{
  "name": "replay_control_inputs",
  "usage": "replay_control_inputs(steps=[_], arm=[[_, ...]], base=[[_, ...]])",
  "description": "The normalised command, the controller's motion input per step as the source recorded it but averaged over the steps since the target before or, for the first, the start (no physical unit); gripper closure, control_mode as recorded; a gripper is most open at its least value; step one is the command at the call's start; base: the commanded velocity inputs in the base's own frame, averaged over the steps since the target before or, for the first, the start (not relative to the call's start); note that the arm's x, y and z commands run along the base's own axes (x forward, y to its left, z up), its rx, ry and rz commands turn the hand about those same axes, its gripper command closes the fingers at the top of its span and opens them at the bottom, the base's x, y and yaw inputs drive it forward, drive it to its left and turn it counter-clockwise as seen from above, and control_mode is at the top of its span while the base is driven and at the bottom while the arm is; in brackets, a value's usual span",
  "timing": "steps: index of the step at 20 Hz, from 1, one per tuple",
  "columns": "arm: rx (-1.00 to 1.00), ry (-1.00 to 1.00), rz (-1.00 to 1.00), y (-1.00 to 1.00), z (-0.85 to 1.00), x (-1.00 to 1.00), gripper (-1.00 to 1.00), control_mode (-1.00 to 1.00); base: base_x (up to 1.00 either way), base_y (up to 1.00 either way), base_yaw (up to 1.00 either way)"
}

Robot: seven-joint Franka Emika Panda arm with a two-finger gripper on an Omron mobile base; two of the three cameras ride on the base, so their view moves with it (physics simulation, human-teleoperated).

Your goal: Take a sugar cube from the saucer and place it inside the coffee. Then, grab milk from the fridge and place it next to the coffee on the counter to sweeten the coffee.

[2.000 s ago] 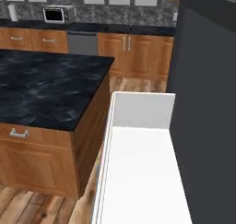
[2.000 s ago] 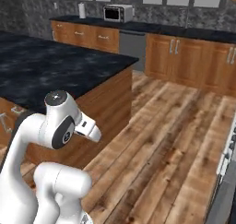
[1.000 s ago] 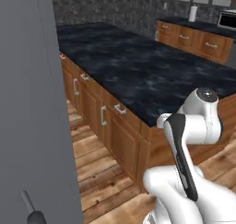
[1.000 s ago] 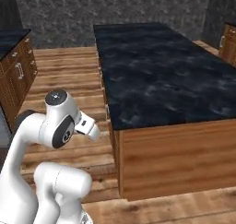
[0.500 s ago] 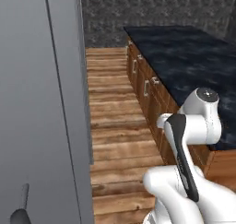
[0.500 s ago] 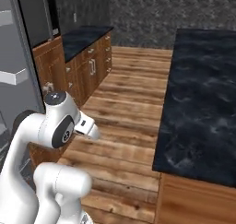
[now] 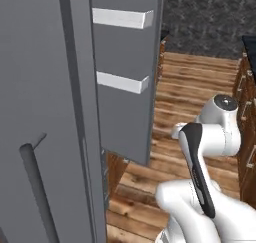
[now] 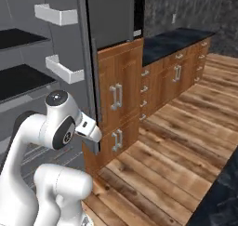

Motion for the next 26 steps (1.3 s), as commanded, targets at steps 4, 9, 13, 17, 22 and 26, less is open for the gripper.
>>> replay_control_inputs(steps=[4, 9, 13, 17, 22, 26], arm=[[0.00, 0.00, 0.00, 0.00, 0.00, 0.00, -1.00, 1.00], [0.00, 0.00, 0.00, 0.00, 0.00, 0.00, -1.00, 1.00], [0.00, 0.00, 0.00, 0.00, 0.00, 0.00, -1.00, 1.00], [0.00, 0.00, 0.00, 0.00, 0.00, 0.00, -1.00, 1.00], [0.00, 0.00, 0.00, 0.00, 0.00, 0.00, -1.00, 1.00], [0.00, 0.00, 0.00, 0.00, 0.00, 0.00, -1.00, 1.00]], base=[[0.26, 0.00, 0.85], [0.31, 0.00, 0.75], [0.45, -0.11, 0.62], [0.71, -0.29, 0.52], [0.48, -0.36, 0.41], [0.52, -0.03, 0.44]])
